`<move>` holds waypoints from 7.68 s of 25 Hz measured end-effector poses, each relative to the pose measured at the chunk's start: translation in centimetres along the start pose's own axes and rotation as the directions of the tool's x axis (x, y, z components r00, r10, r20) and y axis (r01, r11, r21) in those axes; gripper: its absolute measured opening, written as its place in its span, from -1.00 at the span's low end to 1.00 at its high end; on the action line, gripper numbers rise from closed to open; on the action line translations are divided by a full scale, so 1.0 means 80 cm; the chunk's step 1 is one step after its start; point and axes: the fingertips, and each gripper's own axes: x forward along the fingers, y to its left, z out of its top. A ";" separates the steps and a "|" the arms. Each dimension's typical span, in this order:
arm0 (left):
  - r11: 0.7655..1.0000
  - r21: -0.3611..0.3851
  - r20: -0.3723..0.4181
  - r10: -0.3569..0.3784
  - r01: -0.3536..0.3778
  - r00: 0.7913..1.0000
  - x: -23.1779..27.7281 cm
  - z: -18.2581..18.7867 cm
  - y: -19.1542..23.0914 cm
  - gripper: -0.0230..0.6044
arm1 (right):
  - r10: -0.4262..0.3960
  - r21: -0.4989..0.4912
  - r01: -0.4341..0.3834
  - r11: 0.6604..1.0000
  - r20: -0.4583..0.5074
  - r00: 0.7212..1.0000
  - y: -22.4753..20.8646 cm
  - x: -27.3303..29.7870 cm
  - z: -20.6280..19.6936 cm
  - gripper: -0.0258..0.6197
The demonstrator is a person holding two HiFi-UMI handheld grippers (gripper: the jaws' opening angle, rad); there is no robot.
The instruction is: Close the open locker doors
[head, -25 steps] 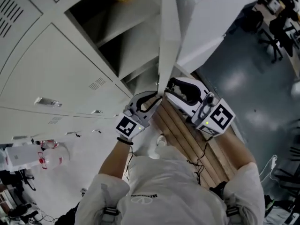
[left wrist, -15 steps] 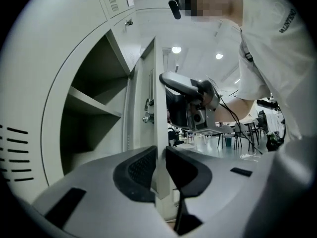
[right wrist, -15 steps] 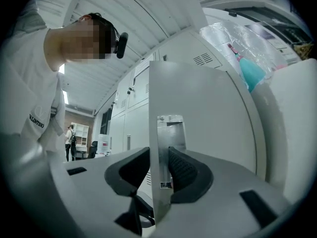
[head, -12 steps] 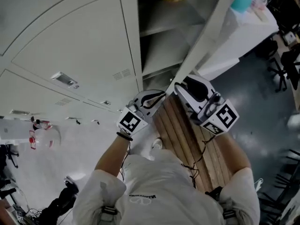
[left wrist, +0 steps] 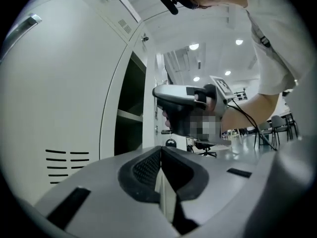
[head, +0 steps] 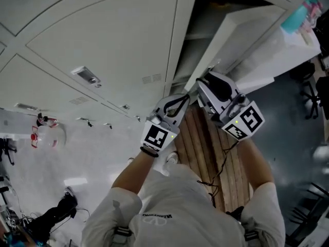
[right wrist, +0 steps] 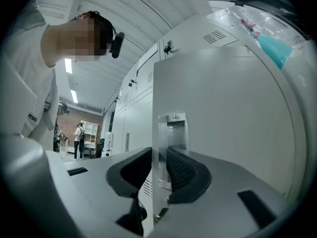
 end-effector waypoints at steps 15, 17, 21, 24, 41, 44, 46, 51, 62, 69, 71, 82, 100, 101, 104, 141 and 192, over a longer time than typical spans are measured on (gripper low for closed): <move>0.963 0.019 -0.089 0.269 -0.268 0.959 0.053 -0.027 0.069 -0.91 | -0.051 0.003 0.051 0.999 0.021 0.998 -0.044 0.058 -0.007 -0.77; 0.957 0.016 -0.097 0.290 -0.290 0.952 0.054 -0.030 0.077 -0.91 | -0.057 0.003 0.057 0.998 0.023 0.998 -0.048 0.062 -0.007 -0.77; 0.947 0.029 -0.107 0.322 -0.321 0.941 0.057 -0.035 0.091 -0.91 | -0.077 -0.008 0.077 0.997 0.028 0.997 -0.055 0.071 -0.008 -0.78; 0.939 0.028 -0.117 0.343 -0.343 0.932 0.056 -0.039 0.100 -0.92 | -0.097 -0.014 0.098 0.995 0.034 0.995 -0.060 0.075 -0.011 -0.78; 0.976 0.074 -0.067 0.211 -0.206 0.975 0.034 -0.082 0.038 -0.91 | -0.386 -0.030 0.385 0.922 -0.086 0.918 0.011 -0.147 -0.150 -0.89; 0.990 0.139 -0.152 0.023 -0.001 0.988 0.039 -0.143 -0.061 -0.92 | -0.494 -0.017 0.500 0.866 -0.180 0.850 0.021 -0.241 -0.222 -0.89; 0.992 0.088 -0.226 -0.072 0.094 0.972 0.049 -0.204 -0.126 -0.91 | -0.550 -0.015 0.560 0.829 -0.211 0.808 0.020 -0.293 -0.261 -0.89; 0.978 -0.023 -0.265 -0.206 0.208 0.942 0.095 -0.325 -0.251 -0.91 | -0.684 -0.007 0.697 0.717 -0.201 0.701 0.000 -0.383 -0.339 -0.88; 0.979 0.004 -0.227 -0.199 0.206 0.953 0.209 -0.394 -0.337 -0.70 | -0.781 0.021 0.792 0.610 -0.156 0.605 -0.020 -0.465 -0.411 -0.87; 0.980 0.100 -0.201 -0.149 0.172 0.968 0.229 -0.376 -0.345 -0.68 | -0.790 0.047 0.807 0.589 -0.176 0.587 -0.010 -0.483 -0.436 -0.87; 0.985 0.089 -0.207 -0.126 0.147 0.970 0.235 -0.377 -0.349 -0.68 | -0.792 0.057 0.811 0.582 -0.187 0.581 -0.008 -0.486 -0.443 -0.87; 0.990 0.040 -0.253 -0.121 0.136 0.960 0.280 -0.387 -0.350 -0.76 | -0.812 0.077 0.837 0.542 -0.208 0.545 -0.012 -0.500 -0.456 -0.88; 0.948 0.049 -0.256 -0.293 0.315 0.921 0.004 -0.383 -0.165 -0.78 | -0.468 0.118 0.507 0.854 -0.255 0.846 0.022 -0.308 -0.494 -0.78; 0.952 0.057 -0.262 -0.275 0.300 0.925 -0.002 -0.383 -0.150 -0.78 | -0.433 0.115 0.471 0.875 -0.250 0.866 0.021 -0.284 -0.494 -0.76; 0.964 0.056 -0.269 -0.237 0.261 0.933 -0.011 -0.385 -0.114 -0.78 | -0.333 0.095 0.367 0.925 -0.259 0.907 0.017 -0.216 -0.498 -0.69; 0.970 0.050 -0.425 0.235 -0.237 0.874 0.009 -0.509 0.060 -0.90 | -0.242 -0.028 0.245 0.969 -0.293 0.925 -0.067 0.018 -0.553 -0.72; 0.942 -0.059 0.093 0.335 -0.331 0.938 -0.395 0.195 0.090 -0.91 | -0.387 0.019 0.388 0.921 0.118 0.914 0.199 -0.043 0.075 -0.89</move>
